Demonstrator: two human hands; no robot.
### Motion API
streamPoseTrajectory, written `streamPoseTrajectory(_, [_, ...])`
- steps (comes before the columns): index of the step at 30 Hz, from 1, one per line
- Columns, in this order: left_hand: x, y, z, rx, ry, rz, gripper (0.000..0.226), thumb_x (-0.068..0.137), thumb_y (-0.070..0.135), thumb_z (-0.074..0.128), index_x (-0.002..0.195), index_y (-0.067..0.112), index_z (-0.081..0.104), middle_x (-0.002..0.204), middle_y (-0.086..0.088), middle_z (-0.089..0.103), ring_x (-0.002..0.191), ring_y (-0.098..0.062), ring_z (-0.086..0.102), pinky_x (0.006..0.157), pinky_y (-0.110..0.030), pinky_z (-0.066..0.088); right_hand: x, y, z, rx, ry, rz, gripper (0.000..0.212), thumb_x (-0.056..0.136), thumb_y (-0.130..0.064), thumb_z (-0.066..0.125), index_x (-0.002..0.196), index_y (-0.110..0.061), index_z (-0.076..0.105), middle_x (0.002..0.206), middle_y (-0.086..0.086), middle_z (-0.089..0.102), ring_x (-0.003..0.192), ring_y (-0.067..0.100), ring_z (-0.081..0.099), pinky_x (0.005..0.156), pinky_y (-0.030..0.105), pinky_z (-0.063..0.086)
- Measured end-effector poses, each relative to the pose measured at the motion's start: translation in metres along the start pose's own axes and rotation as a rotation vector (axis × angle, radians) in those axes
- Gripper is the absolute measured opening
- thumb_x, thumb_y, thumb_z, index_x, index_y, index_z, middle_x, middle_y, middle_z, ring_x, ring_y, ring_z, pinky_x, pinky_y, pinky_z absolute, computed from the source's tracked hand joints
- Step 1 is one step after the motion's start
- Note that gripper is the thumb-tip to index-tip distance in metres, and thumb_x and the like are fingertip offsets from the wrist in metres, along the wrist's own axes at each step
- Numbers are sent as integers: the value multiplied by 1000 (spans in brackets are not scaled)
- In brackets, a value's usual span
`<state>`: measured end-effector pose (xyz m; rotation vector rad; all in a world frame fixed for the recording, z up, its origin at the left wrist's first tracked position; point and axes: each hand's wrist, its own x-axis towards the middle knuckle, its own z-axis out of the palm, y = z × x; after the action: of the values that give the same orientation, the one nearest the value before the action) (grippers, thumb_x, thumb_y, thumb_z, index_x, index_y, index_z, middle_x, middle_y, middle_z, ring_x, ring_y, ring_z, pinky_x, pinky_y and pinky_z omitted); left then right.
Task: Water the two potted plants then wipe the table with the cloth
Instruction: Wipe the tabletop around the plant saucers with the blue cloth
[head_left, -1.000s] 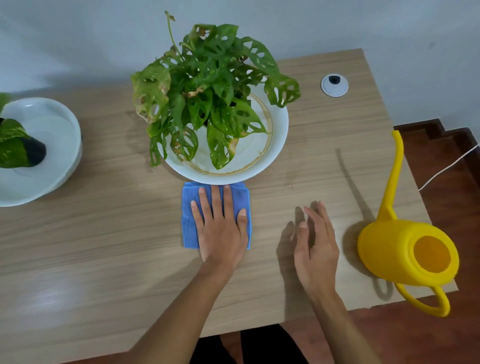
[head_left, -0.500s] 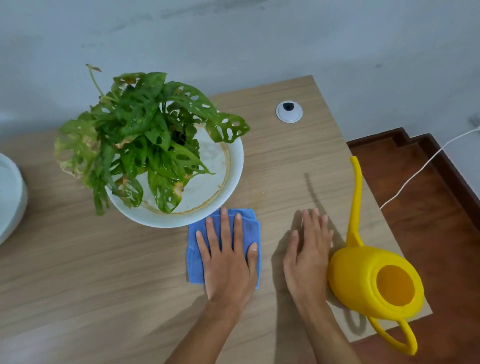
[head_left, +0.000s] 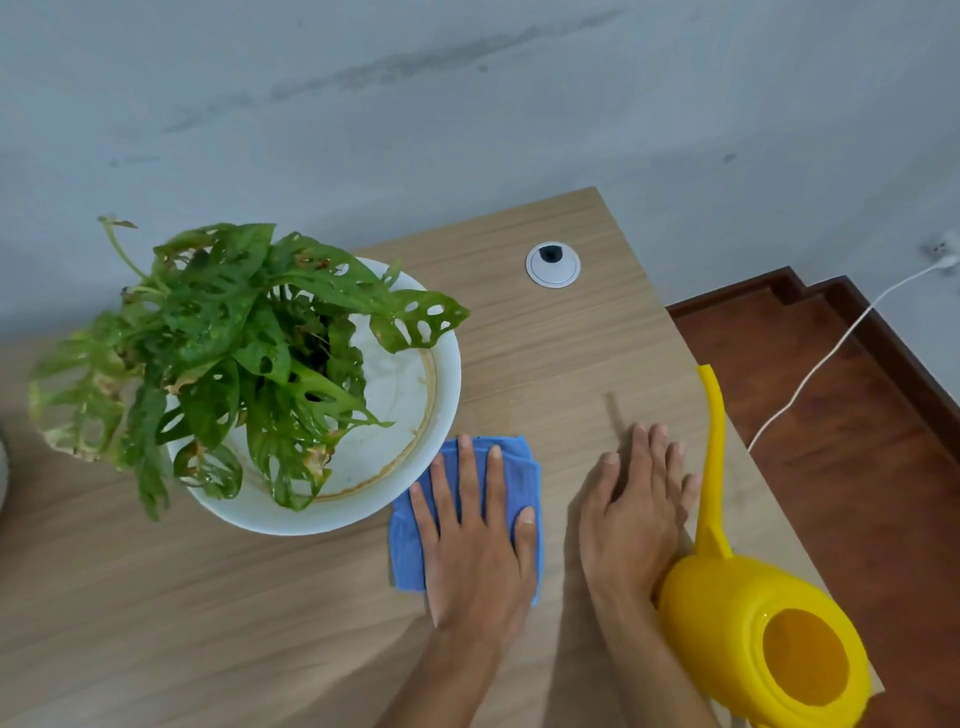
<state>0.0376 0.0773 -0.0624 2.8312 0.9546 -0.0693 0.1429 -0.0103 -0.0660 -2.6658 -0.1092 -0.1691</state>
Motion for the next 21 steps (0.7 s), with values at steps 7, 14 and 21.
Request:
streamPoseTrajectory(7, [19, 12, -1, 2, -8, 14, 67, 104, 50, 16, 159, 12, 18, 168, -16, 6, 154, -39, 6, 122, -60, 11, -1, -4, -6, 106, -20, 50, 55, 103, -35, 26, 147, -10, 47, 156, 6, 41, 152, 18, 21, 124, 29, -1])
streamPoseTrajectory(14, [38, 25, -1, -12, 4, 25, 67, 105, 50, 12, 160, 13, 14, 168, -17, 3, 154, -39, 2, 123, -60, 10, -1, -5, -8, 128, -18, 54, 59, 104, -41, 19, 148, -12, 46, 158, 4, 38, 152, 17, 19, 124, 29, -1])
streamPoseTrajectory(21, [55, 33, 0, -6, 12, 33, 67, 105, 50, 16, 161, 14, 8, 168, -16, -2, 154, -39, -2, 123, -59, 4, -1, -5, -7, 155, -16, 68, 61, 103, -43, 17, 147, -12, 48, 157, 3, 40, 152, 16, 20, 125, 36, 6])
